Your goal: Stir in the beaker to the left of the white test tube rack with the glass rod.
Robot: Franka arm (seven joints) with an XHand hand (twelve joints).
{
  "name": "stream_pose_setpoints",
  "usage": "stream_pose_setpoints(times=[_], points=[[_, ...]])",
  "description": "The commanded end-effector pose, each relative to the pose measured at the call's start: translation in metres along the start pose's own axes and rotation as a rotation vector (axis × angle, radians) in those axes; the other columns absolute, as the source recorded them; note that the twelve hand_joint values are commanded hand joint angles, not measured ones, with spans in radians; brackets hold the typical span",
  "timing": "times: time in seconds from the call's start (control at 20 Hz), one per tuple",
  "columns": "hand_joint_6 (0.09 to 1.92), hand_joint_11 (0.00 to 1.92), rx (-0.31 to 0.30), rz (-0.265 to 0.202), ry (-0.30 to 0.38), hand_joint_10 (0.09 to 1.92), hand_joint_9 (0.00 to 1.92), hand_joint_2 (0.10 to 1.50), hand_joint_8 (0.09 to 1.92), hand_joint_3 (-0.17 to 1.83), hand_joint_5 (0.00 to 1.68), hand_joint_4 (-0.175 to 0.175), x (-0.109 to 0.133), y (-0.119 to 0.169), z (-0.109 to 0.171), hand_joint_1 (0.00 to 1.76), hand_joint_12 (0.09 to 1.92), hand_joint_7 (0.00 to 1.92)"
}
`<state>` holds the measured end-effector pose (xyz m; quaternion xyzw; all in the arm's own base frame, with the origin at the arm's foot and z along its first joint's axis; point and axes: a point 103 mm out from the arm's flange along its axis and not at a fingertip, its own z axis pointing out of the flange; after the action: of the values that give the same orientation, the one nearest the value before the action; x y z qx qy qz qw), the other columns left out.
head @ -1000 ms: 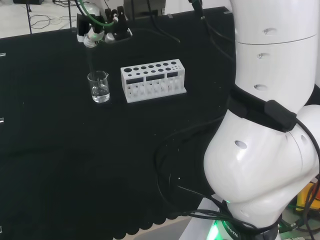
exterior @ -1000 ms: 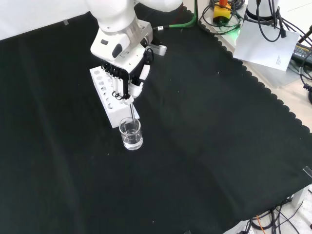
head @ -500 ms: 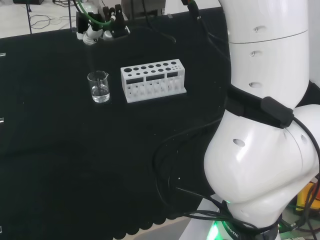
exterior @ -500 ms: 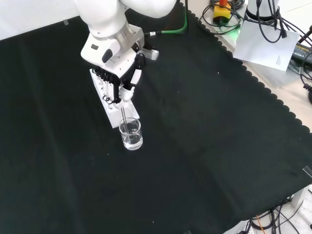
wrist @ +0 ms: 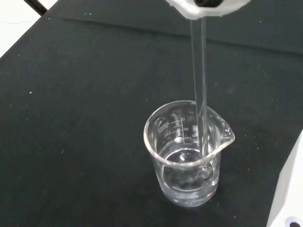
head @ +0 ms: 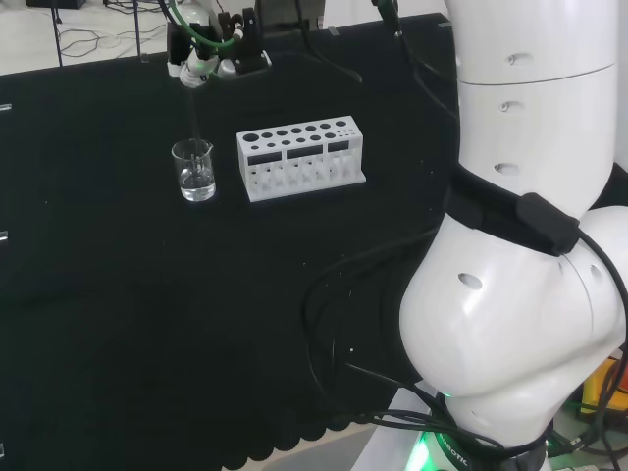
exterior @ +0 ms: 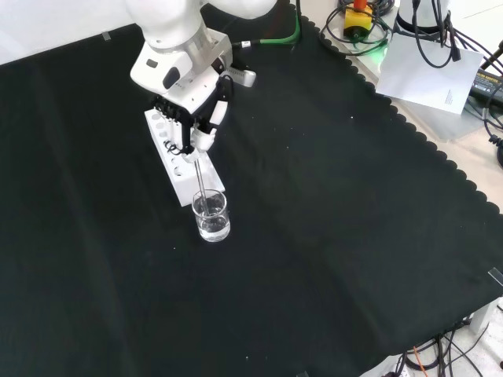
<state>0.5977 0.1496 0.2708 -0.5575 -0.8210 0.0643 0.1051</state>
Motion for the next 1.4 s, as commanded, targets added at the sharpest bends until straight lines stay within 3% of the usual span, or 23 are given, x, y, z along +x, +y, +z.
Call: stream_pose_setpoints(times=[0.05,0.25,0.55,1.0,1.25,1.4], points=[[0.63,1.76,0.002,-0.011,-0.003,0.76,1.76,1.08,1.12,-0.17,1.23,-0.175,0.016,-0.01,0.002,1.22,0.7,1.48],[0.63,1.76,-0.004,-0.032,0.007,0.76,1.76,1.08,1.12,-0.17,1.23,-0.175,0.031,-0.006,0.002,1.22,0.7,1.48],[0.63,1.76,0.005,-0.039,-0.011,0.76,1.76,1.08,1.12,-0.17,1.23,-0.175,0.031,0.01,0.001,1.22,0.7,1.48],[0.63,1.76,-0.001,-0.023,-0.007,0.76,1.76,1.08,1.12,-0.17,1.23,-0.175,0.01,0.021,-0.002,1.22,0.7,1.48],[0.63,1.76,0.003,0.008,-0.004,0.76,1.76,1.08,1.12,-0.17,1.23,-0.175,-0.011,0.011,-0.005,1.22,0.7,1.48],[0.63,1.76,0.011,0.012,-0.016,0.76,1.76,1.08,1.12,-0.17,1.23,-0.175,-0.009,0.003,-0.005,1.22,0.7,1.48]])
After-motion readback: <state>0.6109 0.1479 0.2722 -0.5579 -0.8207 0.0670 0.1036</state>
